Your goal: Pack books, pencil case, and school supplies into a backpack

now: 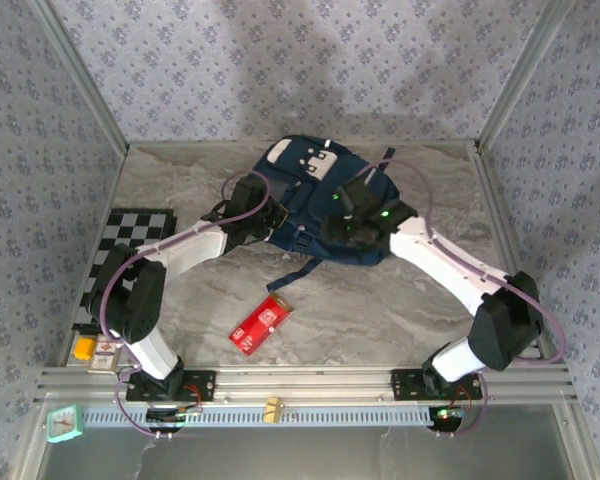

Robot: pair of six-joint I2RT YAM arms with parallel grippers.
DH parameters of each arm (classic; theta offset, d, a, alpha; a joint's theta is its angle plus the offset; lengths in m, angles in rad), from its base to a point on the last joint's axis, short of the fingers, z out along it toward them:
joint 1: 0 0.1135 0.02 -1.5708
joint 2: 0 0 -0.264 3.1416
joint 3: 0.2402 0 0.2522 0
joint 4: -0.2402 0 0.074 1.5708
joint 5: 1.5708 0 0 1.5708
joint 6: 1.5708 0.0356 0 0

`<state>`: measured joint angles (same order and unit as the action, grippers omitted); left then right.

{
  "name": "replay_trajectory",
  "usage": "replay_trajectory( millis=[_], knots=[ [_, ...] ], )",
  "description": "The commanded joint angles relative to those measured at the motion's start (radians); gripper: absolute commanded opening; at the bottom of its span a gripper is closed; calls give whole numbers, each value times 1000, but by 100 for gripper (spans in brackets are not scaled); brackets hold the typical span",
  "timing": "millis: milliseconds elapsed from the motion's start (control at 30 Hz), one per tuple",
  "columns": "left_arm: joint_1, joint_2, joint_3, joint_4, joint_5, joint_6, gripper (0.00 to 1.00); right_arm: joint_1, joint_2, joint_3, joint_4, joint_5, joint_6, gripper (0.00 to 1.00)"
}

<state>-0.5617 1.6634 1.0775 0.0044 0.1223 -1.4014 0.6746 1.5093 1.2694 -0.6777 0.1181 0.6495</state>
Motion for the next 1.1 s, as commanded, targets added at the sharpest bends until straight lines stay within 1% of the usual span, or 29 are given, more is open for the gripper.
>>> replay_trajectory(
  millis=[0,100,167,200,333,467,533,600,733,867,1000,1067],
  knots=[
    [-22,-74,-3,69,41,-37,0,58,75,14,143,10,131,63],
    [-25,-81,-7,80,54,-47,0,107,162,83,171,36,175,60],
    [-25,-86,-9,83,60,-54,0,130,212,135,137,80,216,59],
    [-27,-88,-12,86,61,-57,0,135,233,156,105,103,255,60],
    [-27,-98,-23,100,66,-67,0,141,277,183,130,161,294,57],
    [-28,-107,-31,109,72,-74,0,142,329,251,17,230,357,55],
    [-28,-112,-31,107,70,-71,0,133,348,272,-16,252,386,51],
    [-30,-115,-34,105,65,-68,0,137,356,274,-36,285,405,49],
    [-28,-118,-33,90,55,-55,0,135,341,253,-88,311,442,48],
    [-26,-117,-29,73,42,-39,0,129,273,185,-103,317,437,44],
    [-23,-111,-26,72,45,-34,0,110,202,134,-117,306,388,40],
    [-24,-108,-25,79,51,-38,0,118,180,123,-85,281,329,38]
  ],
)
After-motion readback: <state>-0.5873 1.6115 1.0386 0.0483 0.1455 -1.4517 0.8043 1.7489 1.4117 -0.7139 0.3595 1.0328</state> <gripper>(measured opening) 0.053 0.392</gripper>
